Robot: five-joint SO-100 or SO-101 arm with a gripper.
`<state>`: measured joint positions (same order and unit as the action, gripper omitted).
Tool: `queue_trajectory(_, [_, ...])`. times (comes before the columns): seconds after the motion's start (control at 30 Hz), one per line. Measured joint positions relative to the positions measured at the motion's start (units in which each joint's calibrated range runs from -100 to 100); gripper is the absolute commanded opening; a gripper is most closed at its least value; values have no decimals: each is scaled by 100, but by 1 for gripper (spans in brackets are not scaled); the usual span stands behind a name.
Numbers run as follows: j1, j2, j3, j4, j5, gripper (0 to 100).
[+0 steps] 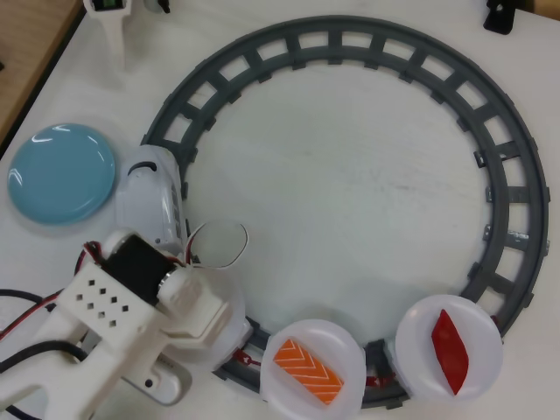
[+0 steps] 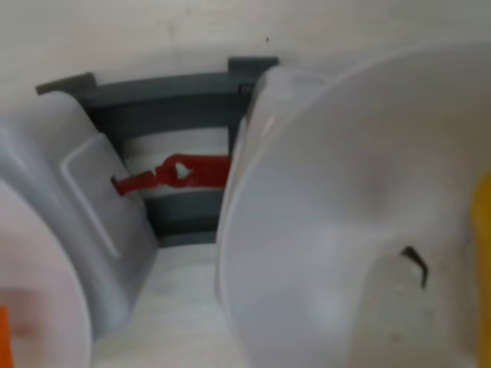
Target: Pick up the sushi from the Shinkansen and put it on the blue dish
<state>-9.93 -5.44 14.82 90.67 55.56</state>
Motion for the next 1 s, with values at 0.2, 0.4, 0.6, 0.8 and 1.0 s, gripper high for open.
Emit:
queue_trajectory(0.2, [-155, 388, -9, -420, -57, 35])
queue_trajectory(0.4, [-147, 447, -27, -1387, -316, 23])
queue_trajectory(0.6, [-335, 464, -18, -1504, -450, 7])
queue_trajectory(0.8, [-425, 464, -192, -1000, -450, 3])
queue_trajectory(1.0, [-687, 439, -1235, -504, -667, 3])
